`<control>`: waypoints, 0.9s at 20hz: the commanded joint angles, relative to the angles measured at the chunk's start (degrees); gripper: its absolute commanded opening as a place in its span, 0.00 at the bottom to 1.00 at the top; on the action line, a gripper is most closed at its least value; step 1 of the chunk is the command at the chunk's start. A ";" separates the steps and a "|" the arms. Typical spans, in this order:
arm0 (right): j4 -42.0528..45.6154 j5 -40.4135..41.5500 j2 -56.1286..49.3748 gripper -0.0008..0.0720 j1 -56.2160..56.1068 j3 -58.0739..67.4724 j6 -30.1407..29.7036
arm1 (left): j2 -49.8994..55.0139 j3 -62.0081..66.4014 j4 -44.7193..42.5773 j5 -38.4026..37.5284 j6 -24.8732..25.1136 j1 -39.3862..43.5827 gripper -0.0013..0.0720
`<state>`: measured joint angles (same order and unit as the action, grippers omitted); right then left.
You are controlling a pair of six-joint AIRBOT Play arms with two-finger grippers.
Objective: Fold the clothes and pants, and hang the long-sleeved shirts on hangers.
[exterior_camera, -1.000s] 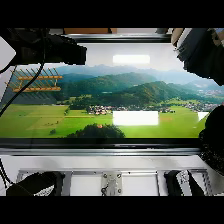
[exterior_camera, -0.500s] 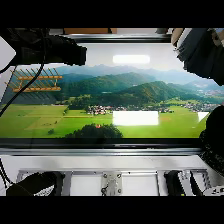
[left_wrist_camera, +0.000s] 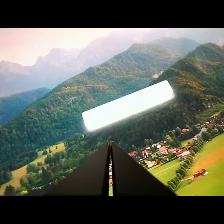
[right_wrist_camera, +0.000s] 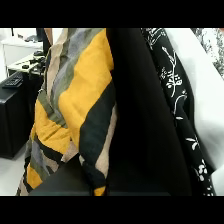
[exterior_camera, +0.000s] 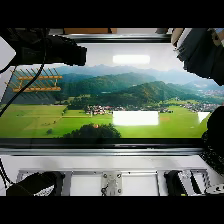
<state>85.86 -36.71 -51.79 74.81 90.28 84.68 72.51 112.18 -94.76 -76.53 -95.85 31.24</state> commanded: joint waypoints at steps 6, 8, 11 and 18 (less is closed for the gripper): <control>-0.04 -0.96 0.00 0.58 0.11 -0.02 0.04 | 0.02 0.04 -0.11 0.00 0.07 -0.04 0.03; -3.06 2.58 0.22 0.92 0.09 0.00 0.04 | 0.02 0.04 -0.15 0.00 0.07 -0.04 0.03; -14.32 10.58 2.58 0.92 -0.02 0.00 0.00 | 0.02 0.04 -0.15 0.00 0.07 -0.04 0.03; -45.07 2.99 5.57 0.91 -3.10 -0.02 -10.62 | 0.04 0.04 -0.13 0.00 0.04 -0.04 0.03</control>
<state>54.98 -28.34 -46.83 73.80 90.24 82.04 72.51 112.18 -94.94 -76.55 -95.90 31.24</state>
